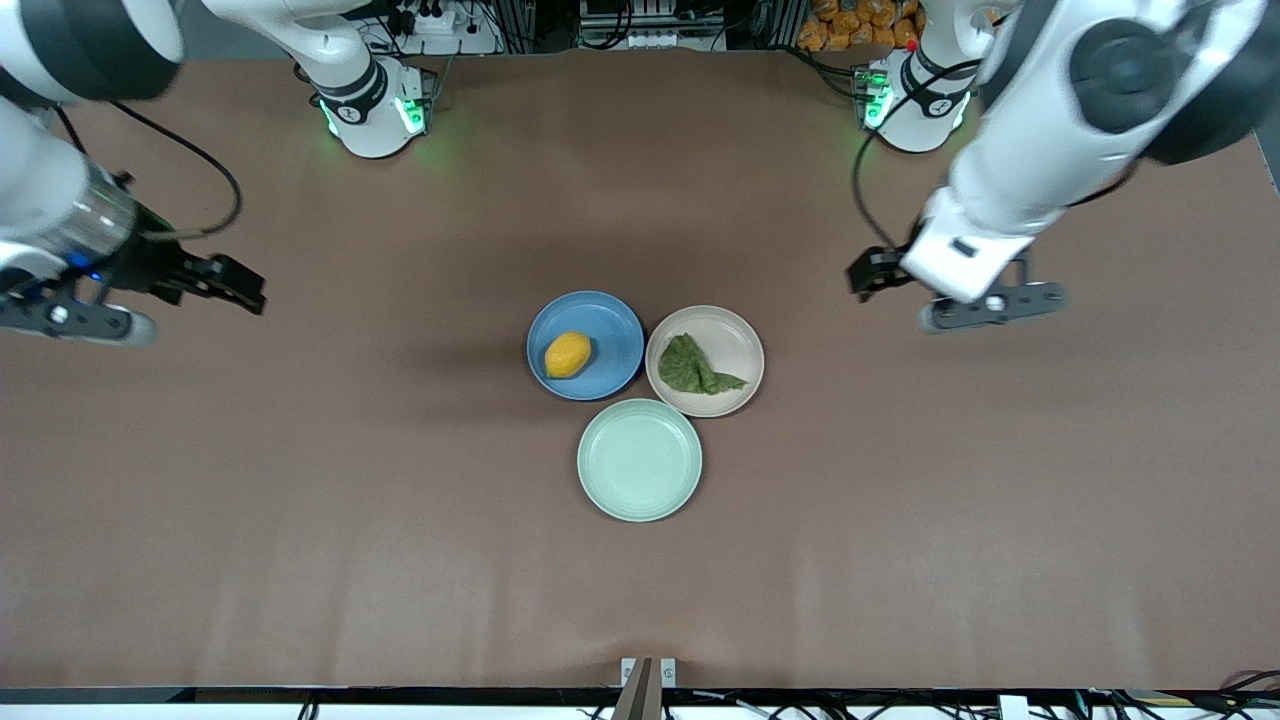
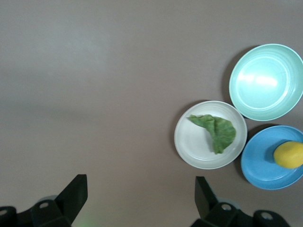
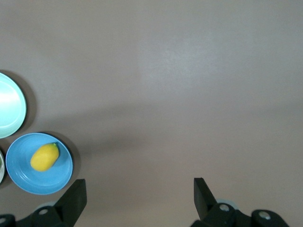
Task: Pick lemon and lettuce from blue and beige plates
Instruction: 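Move the left gripper to the lettuce while the right gripper approaches the lemon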
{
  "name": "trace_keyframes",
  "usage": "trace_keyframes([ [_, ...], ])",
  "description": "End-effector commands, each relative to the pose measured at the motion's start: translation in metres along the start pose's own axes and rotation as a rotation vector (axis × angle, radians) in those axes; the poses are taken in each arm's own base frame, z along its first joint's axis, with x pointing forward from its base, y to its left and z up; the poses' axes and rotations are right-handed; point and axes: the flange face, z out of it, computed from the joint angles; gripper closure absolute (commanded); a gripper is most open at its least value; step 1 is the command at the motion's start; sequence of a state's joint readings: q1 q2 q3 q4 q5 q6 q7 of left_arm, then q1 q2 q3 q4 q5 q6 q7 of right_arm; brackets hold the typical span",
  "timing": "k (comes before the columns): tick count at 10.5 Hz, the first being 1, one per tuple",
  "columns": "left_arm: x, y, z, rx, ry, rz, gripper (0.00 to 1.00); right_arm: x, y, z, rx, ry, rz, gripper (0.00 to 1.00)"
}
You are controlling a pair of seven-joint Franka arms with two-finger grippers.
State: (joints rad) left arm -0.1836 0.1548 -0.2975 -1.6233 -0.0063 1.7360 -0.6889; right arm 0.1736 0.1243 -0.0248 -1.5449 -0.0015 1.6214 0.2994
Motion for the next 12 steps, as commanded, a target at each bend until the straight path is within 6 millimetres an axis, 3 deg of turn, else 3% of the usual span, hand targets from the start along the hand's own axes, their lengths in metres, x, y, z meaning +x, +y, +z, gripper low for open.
trace_keyframes([
  [1,-0.017,0.042,0.045,-0.011,-0.024,-0.099,0.0,0.011,-0.021,0.024,0.007,-0.007,0.056,0.0],
  [4,-0.035,0.079,0.106,-0.043,-0.017,-0.21,0.0,0.016,-0.069,0.066,-0.011,-0.035,0.132,0.0],
  [5,-0.042,0.086,0.129,-0.069,-0.002,-0.239,0.0,0.012,-0.095,0.08,-0.019,-0.04,0.153,0.0],
  [7,-0.047,0.101,0.167,-0.085,-0.008,-0.274,0.0,0.013,-0.113,0.107,0.033,-0.091,0.171,0.0],
  [9,-0.056,0.123,0.205,-0.108,-0.008,-0.285,0.0,0.004,-0.131,0.133,0.077,-0.103,0.229,0.0],
  [12,-0.057,0.134,0.255,-0.098,-0.001,-0.262,0.0,-0.02,-0.181,0.179,0.074,-0.084,0.304,0.0],
])
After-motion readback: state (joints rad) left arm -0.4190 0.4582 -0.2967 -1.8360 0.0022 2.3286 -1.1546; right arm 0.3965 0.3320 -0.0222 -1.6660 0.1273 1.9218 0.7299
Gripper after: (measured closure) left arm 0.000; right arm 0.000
